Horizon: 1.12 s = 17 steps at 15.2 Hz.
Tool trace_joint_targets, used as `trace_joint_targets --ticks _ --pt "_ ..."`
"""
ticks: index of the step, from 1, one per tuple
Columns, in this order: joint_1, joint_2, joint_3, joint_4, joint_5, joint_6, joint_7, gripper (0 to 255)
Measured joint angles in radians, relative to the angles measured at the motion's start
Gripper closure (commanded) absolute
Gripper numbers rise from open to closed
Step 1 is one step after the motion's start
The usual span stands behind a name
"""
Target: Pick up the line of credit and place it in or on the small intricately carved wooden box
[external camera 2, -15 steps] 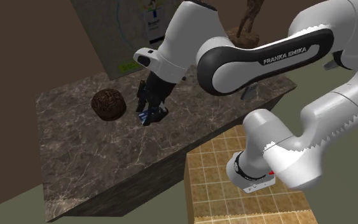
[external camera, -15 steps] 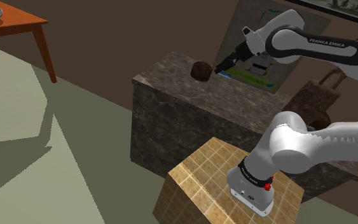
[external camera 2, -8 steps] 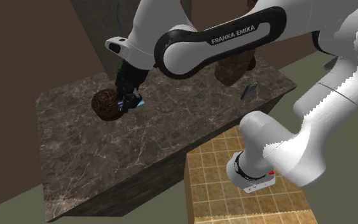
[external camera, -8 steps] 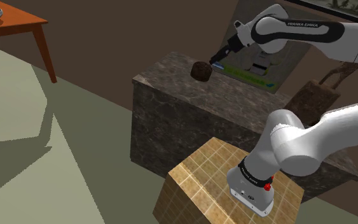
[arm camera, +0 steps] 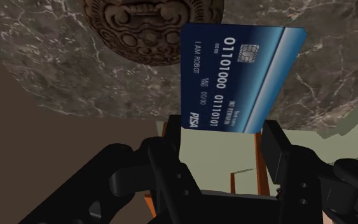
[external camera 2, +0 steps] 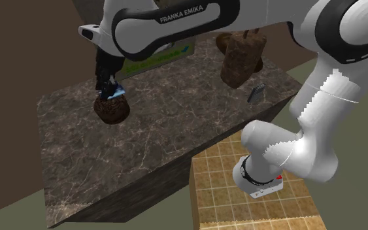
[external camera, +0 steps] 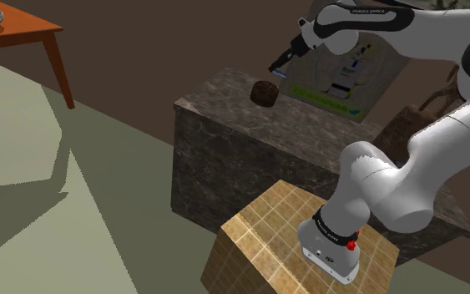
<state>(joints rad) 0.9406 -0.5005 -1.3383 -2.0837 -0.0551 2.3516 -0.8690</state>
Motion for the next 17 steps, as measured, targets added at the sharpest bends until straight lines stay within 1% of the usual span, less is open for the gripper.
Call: trace_joint_targets --ticks 1,3,4,5,6,8,12,14,17 --pt "0.059 0.009 -0.061 0.041 0.009 -0.012 -0.016 255" --pt "0.232 0.016 -0.229 0.156 0.018 -0.043 -0.036 255" --pt "0.304 0.009 -0.291 0.205 0.011 -0.057 -0.034 255" --pt "0.351 0.0 -0.331 0.233 0.002 -0.062 -0.031 255" --pt "0.38 -0.007 -0.358 0.241 -0.007 -0.055 -0.028 255" --pt "0.411 -0.021 -0.39 0.24 -0.02 -0.038 -0.029 255" --pt "0.436 -0.039 -0.424 0.211 -0.035 0.007 -0.034 255" --pt "0.439 -0.044 -0.433 0.192 -0.04 0.029 -0.037 255" --pt "0.461 -0.059 -0.461 0.177 -0.053 0.059 -0.039 255"
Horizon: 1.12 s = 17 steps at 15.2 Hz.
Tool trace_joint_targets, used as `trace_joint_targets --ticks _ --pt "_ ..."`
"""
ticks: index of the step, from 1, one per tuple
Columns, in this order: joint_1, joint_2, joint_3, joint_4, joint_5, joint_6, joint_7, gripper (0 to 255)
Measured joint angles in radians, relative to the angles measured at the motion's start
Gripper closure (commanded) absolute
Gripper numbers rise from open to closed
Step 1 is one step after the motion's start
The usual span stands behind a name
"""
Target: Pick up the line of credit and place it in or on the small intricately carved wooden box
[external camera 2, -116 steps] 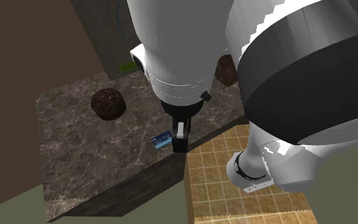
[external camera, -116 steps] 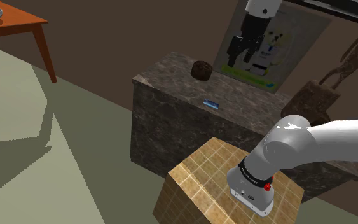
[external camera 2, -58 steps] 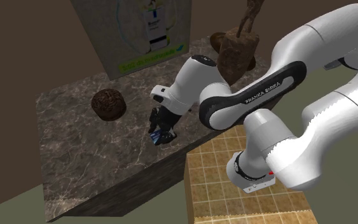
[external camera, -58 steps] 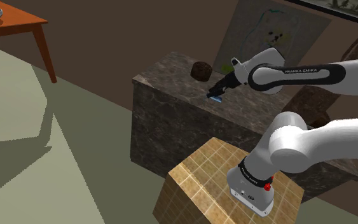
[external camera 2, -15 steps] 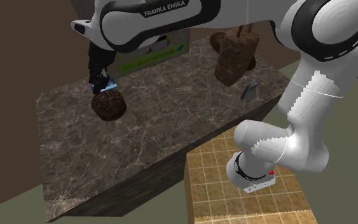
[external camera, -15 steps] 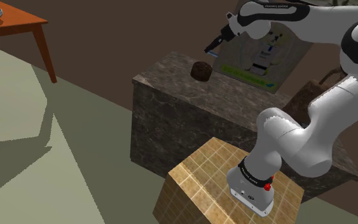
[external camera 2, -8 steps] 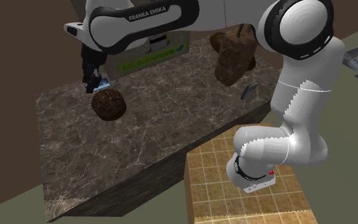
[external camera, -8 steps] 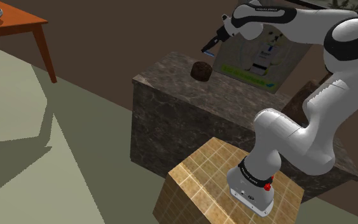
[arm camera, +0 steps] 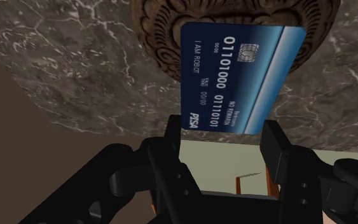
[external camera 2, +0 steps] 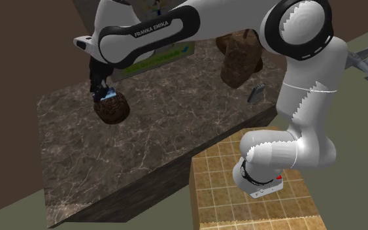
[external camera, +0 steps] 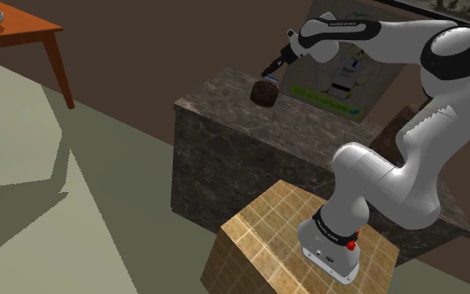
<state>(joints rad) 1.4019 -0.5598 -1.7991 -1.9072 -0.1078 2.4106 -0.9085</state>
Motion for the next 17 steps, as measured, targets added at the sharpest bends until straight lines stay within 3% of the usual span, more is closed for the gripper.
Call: trace_joint_targets --ticks 4,10,11,17 --pt "0.026 -0.02 -0.035 -0.022 -0.017 0.041 -0.004 255" --pt "0.023 -0.022 -0.037 -0.033 -0.018 0.052 -0.006 255" --pt "0.023 -0.022 -0.037 -0.034 -0.018 0.052 -0.006 0" --pt "0.023 -0.022 -0.037 -0.034 -0.018 0.052 -0.006 0"
